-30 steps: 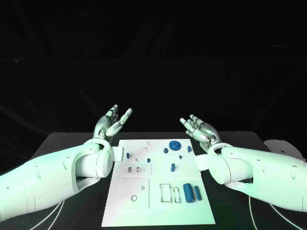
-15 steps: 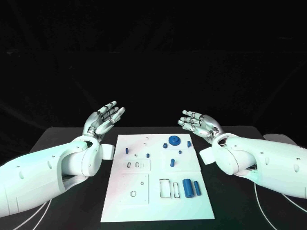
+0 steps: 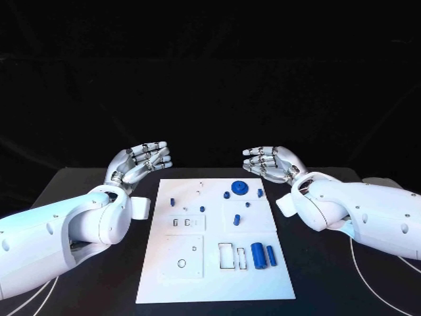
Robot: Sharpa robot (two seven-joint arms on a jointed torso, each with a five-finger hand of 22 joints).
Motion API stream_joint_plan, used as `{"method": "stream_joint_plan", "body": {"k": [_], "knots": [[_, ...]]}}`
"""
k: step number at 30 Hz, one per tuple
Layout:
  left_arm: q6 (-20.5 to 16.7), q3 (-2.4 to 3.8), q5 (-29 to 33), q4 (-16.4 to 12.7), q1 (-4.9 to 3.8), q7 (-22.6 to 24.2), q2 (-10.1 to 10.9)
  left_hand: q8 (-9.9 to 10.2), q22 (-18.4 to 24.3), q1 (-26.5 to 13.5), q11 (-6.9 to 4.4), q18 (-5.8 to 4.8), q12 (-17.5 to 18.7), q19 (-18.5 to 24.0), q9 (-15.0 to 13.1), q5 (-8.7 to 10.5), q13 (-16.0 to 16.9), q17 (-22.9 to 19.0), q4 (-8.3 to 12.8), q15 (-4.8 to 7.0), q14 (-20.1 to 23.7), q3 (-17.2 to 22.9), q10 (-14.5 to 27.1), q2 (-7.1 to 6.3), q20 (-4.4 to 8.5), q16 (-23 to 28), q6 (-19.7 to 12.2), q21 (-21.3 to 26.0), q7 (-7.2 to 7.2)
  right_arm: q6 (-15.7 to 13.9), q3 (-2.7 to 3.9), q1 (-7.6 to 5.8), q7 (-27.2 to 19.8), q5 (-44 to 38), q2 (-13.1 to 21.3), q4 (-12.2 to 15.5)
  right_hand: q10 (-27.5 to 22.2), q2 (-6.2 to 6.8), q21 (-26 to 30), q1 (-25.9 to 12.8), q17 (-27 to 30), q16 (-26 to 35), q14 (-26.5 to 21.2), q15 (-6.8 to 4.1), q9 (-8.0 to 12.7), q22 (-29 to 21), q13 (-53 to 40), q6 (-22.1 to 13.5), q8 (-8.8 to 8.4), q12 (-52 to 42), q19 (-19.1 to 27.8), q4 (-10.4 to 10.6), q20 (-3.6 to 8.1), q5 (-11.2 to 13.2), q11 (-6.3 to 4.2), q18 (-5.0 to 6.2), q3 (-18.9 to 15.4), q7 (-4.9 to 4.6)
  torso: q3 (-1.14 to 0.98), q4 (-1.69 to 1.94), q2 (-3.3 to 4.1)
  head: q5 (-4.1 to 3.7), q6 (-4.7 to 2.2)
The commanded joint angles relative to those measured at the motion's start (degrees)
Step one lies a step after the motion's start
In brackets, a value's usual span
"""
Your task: Assemble the parts on the task board
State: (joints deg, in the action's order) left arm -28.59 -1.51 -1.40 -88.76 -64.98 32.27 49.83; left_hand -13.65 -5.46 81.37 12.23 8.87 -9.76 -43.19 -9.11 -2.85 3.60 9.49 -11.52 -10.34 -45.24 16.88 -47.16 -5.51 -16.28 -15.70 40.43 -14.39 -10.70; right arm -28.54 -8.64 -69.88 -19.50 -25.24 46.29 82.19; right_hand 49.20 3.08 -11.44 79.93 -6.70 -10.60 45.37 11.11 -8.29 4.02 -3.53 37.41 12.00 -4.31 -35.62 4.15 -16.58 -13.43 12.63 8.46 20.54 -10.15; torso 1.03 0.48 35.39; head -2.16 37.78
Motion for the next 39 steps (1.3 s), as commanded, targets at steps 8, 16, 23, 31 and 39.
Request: {"method": "stream_joint_plan", "body": {"k": [8, 16, 23, 31, 39], "knots": [[3.7, 0.06, -1.2, -5.5, -1.5, -1.3, 3.7, -1.7, 0.1, 1.0, -1.92, 1.75, 1.4, -9.5, -0.8, -0.17, 0.2, 2.7, 2.9, 2.6, -10.5, 5.4, -9.8, -2.22, 2.18, -2.1, 7.6, -2.9, -2.65, 1.0, 0.37, -2.45, 7.4, -30.7, -1.0, -2.1, 14.9, 5.97, -7.1, -1.0, -3.2, -4.8, 17.8, -4.99, -1.6, 2.1, -0.3, 13.2, 3.28, -0.2, -16.8, -3.2, 3.97, -0.5, -3.75, 2.08, 9.1, -2.25, 0.87, 0.8, 3.27, -0.93, -0.21], [5.0, 0.08, -1.3, -8.9, -2.43, -2.2, 5.9, -1.7, 0.1, 0.5, -2.1, 1.74, 1.9, -10.4, -0.8, -0.17, 0.2, 3.3, 3.1, 2.9, -11.6, 6.0, -10.6, -2.76, 2.55, -2.3, 8.0, -3.2, -2.54, 5.4, 0.61, -4.67, 14.9, -47.7, -2.0, -2.3, 21.5, 6.66, -17.1, -1.8, -9.1, -9.6, 27.6, -8.71, -3.0, 7.9, -0.9, 17.3, 4.44, -0.4, -22.6, -4.5, 7.91, -1.3, -6.37, 1.91, 6.4, -0.05, 1.39, 1.4, 5.19, -1.52, -0.59], [5.5, 0.11, -1.4, -11.2, -3.2, -2.6, 7.2, -1.6, 0.1, 0.2, -2.07, 1.71, 2.1, -10.5, -0.7, -0.16, 0.2, 3.4, 3.1, 2.88, -11.5, 6.0, -10.6, -3.02, 2.59, -2.2, 7.9, -3.2, -2.57, 10.7, 0.78, -5.75, 20.9, -59.6, -3.0, -1.9, 23.5, 7.94, -26.9, -3.7, -18.4, -18.0, 36.8, -10.95, -4.4, 14.1, -2.1, 18.4, 3.58, 0.6, -27.2, -3.8, 10.73, -1.4, -7.8, 1.94, 6.1, 0.95, 1.82, 2.18, 6.44, -2.43, -0.8], [5.6, 0.15, -1.4, -12.4, -4.07, -2.8, 7.8, -1.5, 0.2, 0.0, -2.01, 1.69, 2.3, -10.6, -0.7, -0.16, 0.1, 3.4, 3.2, 2.83, -11.5, 6.1, -10.5, -3.21, 2.61, -2.1, 7.8, -3.2, -2.63, 15.3, 0.84, -6.14, 24.8, -67.4, -3.7, -1.4, 17.9, 10.59, -44.7, -5.9, -44.7, -46.5, 40.7, -10.76, -6.4, 34.6, -3.3, 16.7, 1.75, 0.6, -35.6, -1.7, 10.91, -0.5, -7.34, -0.33, 8.2, 0.94, 2.24, 2.86, 7.4, -3.19, -1.02], [5.5, 0.16, -1.4, -12.8, -4.52, -3.0, 8.1, -1.3, 0.2, -0.2, -1.92, 1.67, 2.6, -10.6, -0.6, -0.16, 0.1, 3.5, 3.2, 2.76, -11.4, 6.1, -10.3, -3.36, 2.6, -2.0, 7.6, -3.2, -2.72, 17.5, 0.84, -6.19, 26.0, -69.7, -4.2, -1.5, 14.4, 10.84, -60.0, -5.4, -63.3, -65.5, 41.6, -10.21, -8.4, 55.8, -4.0, 15.2, 1.03, 0.6, -41.6, -1.1, 9.96, -0.4, -6.81, -3.12, 7.9, 0.84, 2.28, 3.29, 7.89, -3.62, -0.95]]}}
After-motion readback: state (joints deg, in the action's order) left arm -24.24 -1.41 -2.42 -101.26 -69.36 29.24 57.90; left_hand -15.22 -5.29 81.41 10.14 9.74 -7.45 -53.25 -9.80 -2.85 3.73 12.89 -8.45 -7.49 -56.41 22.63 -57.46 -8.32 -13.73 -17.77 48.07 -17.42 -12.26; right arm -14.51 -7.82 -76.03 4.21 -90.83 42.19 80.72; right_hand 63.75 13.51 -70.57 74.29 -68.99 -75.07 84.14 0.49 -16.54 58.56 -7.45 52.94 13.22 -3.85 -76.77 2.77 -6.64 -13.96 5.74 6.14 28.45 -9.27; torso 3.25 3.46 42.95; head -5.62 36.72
